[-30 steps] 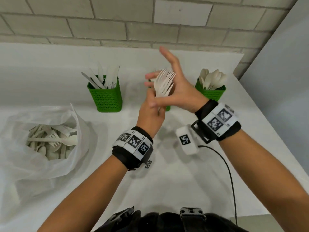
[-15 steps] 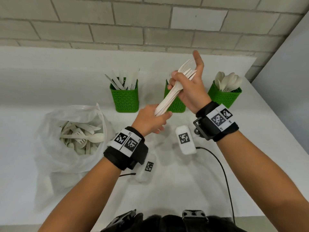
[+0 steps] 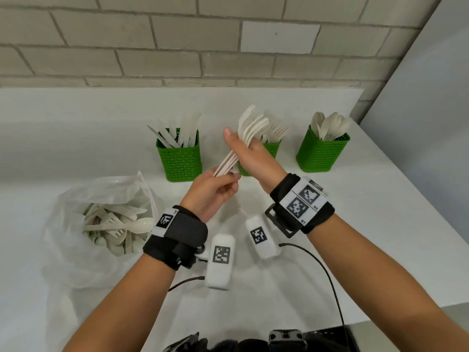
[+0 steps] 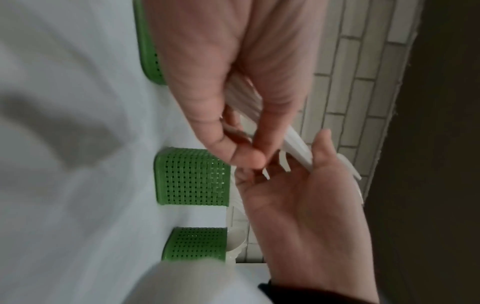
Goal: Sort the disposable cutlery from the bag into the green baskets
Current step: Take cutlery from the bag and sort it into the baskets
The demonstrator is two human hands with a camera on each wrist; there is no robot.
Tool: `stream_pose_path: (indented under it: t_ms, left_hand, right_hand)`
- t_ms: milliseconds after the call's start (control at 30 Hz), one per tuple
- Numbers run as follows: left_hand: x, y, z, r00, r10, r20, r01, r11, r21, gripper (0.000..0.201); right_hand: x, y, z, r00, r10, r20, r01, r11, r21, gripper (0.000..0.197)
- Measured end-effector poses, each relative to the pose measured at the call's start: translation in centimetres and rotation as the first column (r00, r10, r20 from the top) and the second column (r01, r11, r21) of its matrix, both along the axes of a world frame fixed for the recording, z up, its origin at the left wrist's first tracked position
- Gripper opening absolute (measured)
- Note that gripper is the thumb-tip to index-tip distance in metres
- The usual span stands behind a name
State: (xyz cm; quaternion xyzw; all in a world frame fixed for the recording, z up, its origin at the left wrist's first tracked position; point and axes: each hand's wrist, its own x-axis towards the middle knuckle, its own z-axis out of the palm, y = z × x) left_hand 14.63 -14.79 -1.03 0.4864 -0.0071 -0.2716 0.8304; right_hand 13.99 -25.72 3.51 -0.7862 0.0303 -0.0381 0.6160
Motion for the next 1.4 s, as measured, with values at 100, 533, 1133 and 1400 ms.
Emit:
stream_pose_path:
  t_ms: [100, 533, 1133, 1400]
  left_hand:
    - [0.0, 0.6, 0.6, 0.997, -0.040, -0.063, 0.026, 0.977, -0.211, 0.014]
    - [1.7, -2.0, 0.6, 0.972, 0.213, -0.094, -0.207, 0.976, 0.074, 0.026]
    - [-0.2, -4.3, -0.6, 0.961, 0.245, 0.130, -0.275, 0.898, 0.344, 0.013]
    - [-0.7, -6.1, -1.9, 0.928, -0.030, 0.372, -0.236, 0.725, 0.648, 0.037]
  right_hand:
    - [0.1, -1.1, 0.5, 1.000, 0.020, -0.018, -0.019, 0.998, 0.059, 0.037]
    - [6.8, -8.9, 3.7, 0.929, -0.305, 0.208, 0.330, 0.939, -0.097, 0.023]
    - [7.4, -9.1, 0.6, 0.935, -0.121, 0.332, 0.271, 0.848, -0.455, 0.112]
    - [8.2, -9.6, -0.9, 0.968, 0.168, 0.185, 0.104, 0.406, -0.908, 0.054]
